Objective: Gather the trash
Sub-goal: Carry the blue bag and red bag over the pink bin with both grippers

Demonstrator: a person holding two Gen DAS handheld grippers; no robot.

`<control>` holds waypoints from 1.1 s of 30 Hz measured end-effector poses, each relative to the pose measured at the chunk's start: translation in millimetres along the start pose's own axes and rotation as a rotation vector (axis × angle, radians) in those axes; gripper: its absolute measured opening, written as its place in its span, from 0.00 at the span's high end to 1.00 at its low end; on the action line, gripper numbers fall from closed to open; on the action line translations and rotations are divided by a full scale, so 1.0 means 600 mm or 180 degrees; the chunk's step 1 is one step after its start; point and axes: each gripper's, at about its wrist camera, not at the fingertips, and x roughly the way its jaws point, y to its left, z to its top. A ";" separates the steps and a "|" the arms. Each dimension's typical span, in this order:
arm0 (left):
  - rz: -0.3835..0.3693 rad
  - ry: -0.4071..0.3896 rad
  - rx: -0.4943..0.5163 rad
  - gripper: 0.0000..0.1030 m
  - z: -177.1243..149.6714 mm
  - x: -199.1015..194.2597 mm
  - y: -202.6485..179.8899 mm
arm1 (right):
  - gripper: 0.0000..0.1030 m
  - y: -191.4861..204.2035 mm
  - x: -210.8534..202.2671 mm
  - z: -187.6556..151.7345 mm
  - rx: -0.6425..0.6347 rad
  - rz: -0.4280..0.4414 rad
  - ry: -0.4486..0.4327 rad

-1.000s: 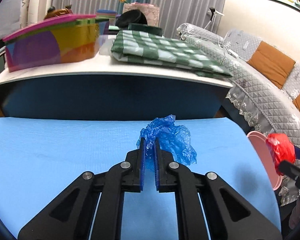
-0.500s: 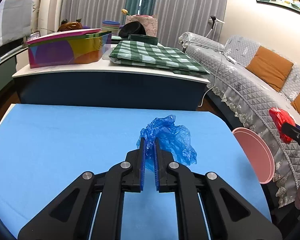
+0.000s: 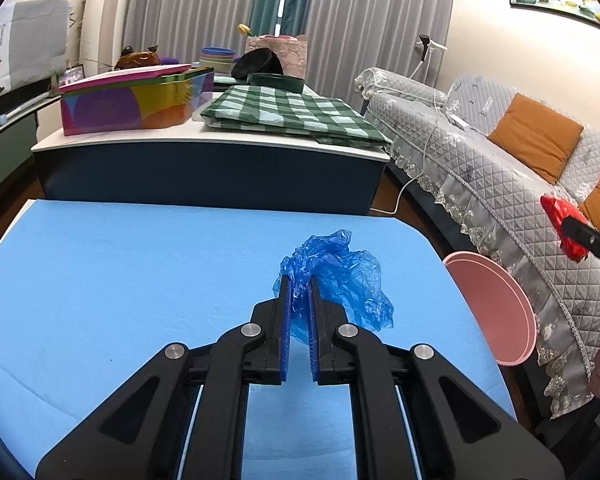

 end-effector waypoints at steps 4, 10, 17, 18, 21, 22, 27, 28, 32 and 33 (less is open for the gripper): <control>0.0008 0.0012 0.0017 0.93 -0.004 -0.001 -0.013 | 0.28 -0.018 -0.004 0.002 0.0041 -0.0036 -0.0011; -0.0027 0.0048 0.0001 0.93 -0.005 0.004 -0.034 | 0.28 -0.042 -0.009 0.010 0.0081 -0.0100 -0.0048; -0.0082 0.0064 0.0049 0.93 0.006 0.012 -0.067 | 0.28 -0.071 -0.011 0.022 0.0137 -0.0199 -0.0053; -0.0093 0.0068 0.0050 0.93 0.008 0.014 -0.072 | 0.28 -0.074 -0.012 0.024 0.0142 -0.0211 -0.0054; -0.0133 0.0081 0.0053 0.93 0.013 0.020 -0.086 | 0.28 -0.086 -0.013 0.029 0.0145 -0.0264 -0.0073; -0.0144 0.0081 0.0059 0.93 0.013 0.022 -0.092 | 0.28 -0.091 -0.013 0.031 0.0149 -0.0286 -0.0080; -0.0209 0.0083 0.0086 0.93 0.021 0.030 -0.117 | 0.28 -0.112 -0.016 0.039 0.0200 -0.0353 -0.0106; -0.0225 0.0087 0.0089 0.93 0.023 0.033 -0.122 | 0.28 -0.117 -0.015 0.040 0.0215 -0.0364 -0.0105; -0.0271 0.0102 0.0126 0.93 0.028 0.042 -0.142 | 0.28 -0.130 -0.012 0.043 0.0250 -0.0392 -0.0089; -0.0284 0.0109 0.0146 0.93 0.029 0.045 -0.149 | 0.28 -0.133 -0.011 0.043 0.0268 -0.0392 -0.0085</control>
